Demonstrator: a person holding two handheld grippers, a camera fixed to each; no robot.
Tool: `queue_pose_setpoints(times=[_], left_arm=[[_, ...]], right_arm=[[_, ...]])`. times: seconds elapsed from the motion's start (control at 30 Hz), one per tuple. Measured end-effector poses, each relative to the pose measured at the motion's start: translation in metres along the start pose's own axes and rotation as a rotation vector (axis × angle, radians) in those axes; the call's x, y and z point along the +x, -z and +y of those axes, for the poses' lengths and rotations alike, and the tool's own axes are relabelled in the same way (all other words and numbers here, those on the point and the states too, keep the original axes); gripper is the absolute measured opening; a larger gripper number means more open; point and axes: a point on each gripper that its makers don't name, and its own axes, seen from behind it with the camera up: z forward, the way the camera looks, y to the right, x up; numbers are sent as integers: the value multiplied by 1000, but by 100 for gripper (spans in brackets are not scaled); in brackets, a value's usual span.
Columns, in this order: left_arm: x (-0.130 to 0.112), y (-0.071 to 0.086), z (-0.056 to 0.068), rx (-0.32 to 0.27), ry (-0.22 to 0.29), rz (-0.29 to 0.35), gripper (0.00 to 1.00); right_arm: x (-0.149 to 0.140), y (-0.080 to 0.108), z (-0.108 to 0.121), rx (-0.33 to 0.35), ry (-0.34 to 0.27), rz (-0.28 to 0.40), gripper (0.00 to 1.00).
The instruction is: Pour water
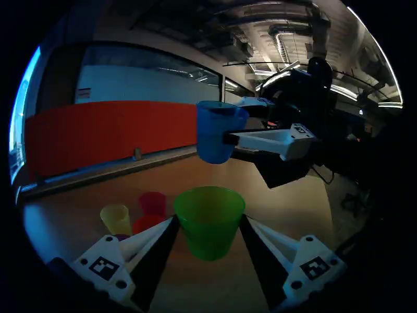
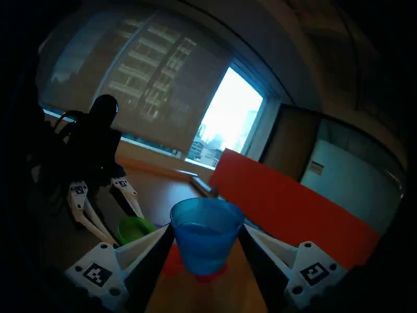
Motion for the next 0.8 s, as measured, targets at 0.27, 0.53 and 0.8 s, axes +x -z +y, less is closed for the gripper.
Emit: queue_pose_setpoints(times=[0.27, 0.53, 0.8], left_arm=[[0, -1, 1, -4, -12, 5, 83], [4, -2, 3, -11, -27, 13, 84], [8, -2, 4, -15, -27, 24, 83]], right_arm=[[2, -3, 4, 0, 40, -2, 89], [4, -7, 3, 9, 92, -5, 89], [6, -10, 5, 15, 138, -9, 89]])
